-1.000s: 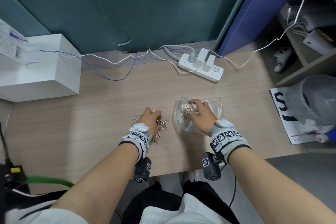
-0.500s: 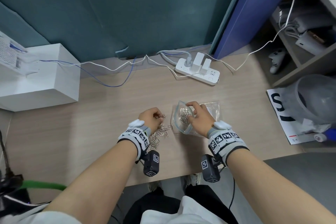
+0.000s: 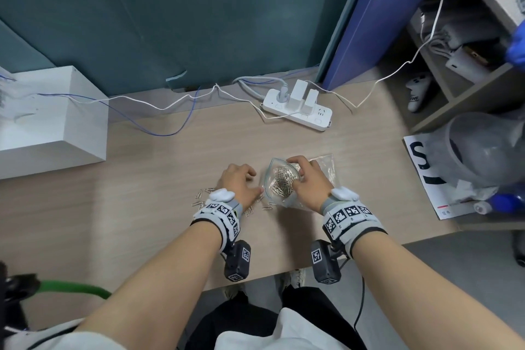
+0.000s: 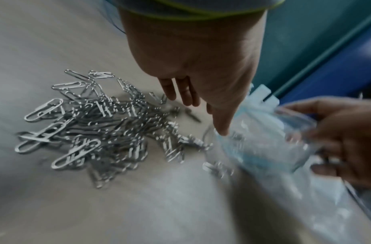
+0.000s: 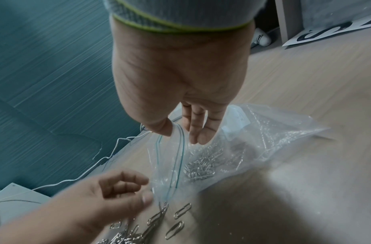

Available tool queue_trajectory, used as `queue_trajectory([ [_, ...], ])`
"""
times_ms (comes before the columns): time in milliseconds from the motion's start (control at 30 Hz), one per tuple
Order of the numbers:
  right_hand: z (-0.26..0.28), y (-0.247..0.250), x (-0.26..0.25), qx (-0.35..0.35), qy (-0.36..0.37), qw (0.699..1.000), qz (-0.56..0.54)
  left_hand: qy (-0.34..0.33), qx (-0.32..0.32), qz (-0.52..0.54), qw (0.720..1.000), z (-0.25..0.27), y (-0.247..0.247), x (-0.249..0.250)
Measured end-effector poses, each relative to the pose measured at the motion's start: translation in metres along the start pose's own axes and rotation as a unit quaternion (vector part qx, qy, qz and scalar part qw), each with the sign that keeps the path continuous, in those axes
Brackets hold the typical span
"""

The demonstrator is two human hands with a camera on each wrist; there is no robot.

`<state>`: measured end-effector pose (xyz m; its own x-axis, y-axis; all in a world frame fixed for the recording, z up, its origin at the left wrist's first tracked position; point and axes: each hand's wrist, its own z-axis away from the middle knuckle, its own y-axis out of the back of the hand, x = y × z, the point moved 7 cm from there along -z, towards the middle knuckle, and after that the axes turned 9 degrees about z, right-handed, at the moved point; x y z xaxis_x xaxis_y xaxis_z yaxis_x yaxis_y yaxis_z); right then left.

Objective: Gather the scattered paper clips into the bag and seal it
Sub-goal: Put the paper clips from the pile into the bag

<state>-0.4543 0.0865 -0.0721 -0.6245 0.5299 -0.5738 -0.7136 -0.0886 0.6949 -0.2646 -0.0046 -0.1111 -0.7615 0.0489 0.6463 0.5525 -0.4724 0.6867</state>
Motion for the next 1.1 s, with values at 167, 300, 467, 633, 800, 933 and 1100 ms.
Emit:
queue_trajectory([
  [167,0.0,0.007,0.01,0.013,0.0,1.0,-0.015,-0.072,-0.082,-0.096,0.989,0.01,-0.032,0.002],
  [300,0.0,0.017,0.017,0.037,-0.009,0.999,-0.03,-0.096,-0.06,-0.084,0.99,0.01,-0.042,0.009],
  [467,-0.003,0.02,0.022,0.05,-0.019,0.998,-0.038,-0.102,-0.061,-0.06,0.991,0.008,-0.045,0.007],
  [633,-0.01,0.017,0.014,0.052,-0.013,0.997,-0.058,-0.096,-0.085,-0.088,0.988,0.007,-0.026,-0.009],
  [800,-0.012,0.009,-0.003,0.043,-0.003,0.997,-0.071,-0.098,-0.058,-0.142,0.983,0.015,0.01,-0.026],
  [933,-0.011,0.002,-0.013,0.027,-0.004,0.998,-0.06,-0.055,-0.043,-0.183,0.981,0.03,0.038,-0.033],
  [1100,-0.011,-0.002,-0.018,0.019,-0.004,0.999,-0.048,-0.034,-0.109,-0.166,0.979,0.037,0.029,-0.045],
])
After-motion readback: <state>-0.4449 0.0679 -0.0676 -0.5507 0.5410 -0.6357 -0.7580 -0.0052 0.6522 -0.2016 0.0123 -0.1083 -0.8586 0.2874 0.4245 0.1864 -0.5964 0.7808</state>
